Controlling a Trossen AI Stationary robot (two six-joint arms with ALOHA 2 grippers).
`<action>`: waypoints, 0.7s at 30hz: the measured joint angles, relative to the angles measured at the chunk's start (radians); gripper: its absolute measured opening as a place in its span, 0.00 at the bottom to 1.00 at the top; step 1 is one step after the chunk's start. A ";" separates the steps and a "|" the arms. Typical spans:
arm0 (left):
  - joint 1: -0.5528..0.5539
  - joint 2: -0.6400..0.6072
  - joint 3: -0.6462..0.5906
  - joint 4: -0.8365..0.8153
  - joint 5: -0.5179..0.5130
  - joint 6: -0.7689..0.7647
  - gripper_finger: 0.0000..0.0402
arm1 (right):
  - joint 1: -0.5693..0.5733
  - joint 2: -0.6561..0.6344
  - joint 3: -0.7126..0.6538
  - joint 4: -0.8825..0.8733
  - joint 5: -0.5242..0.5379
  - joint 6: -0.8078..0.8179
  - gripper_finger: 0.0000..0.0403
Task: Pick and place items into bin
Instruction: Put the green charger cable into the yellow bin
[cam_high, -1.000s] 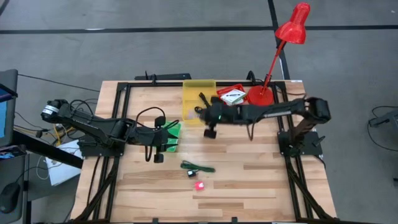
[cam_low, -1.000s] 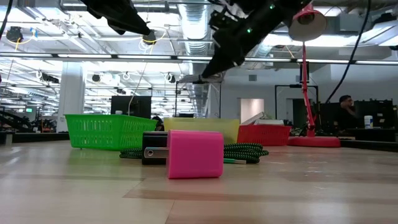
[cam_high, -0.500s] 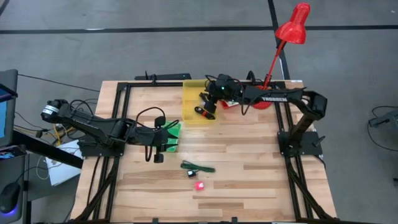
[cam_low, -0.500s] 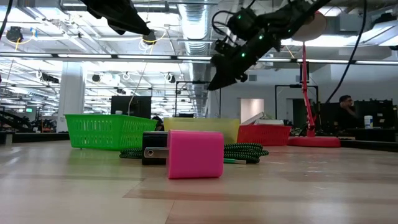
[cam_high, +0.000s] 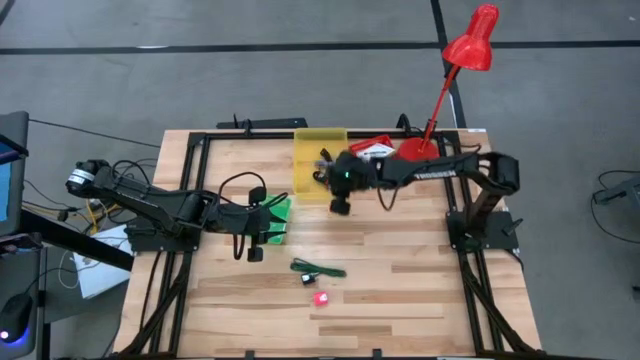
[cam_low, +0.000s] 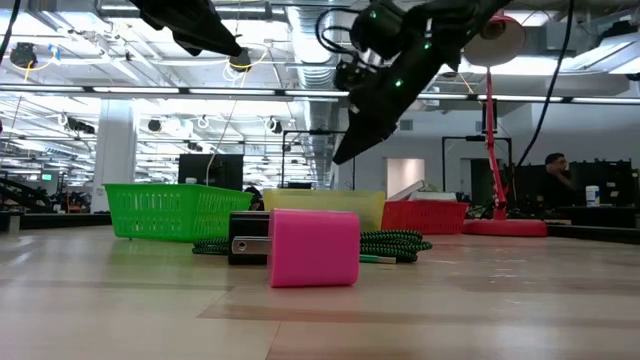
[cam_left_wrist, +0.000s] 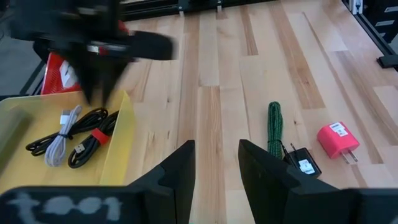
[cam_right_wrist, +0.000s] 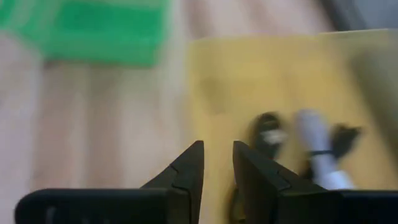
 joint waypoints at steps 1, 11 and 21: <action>0.000 0.000 0.000 0.000 0.000 0.002 0.28 | 0.027 0.000 0.000 -0.018 0.000 0.000 0.20; 0.000 0.000 0.000 0.000 0.000 0.010 0.28 | 0.320 0.000 0.000 -0.051 0.002 0.045 0.20; 0.000 0.000 0.000 -0.010 0.000 0.002 0.28 | 0.425 0.135 -0.004 0.021 0.004 0.145 0.20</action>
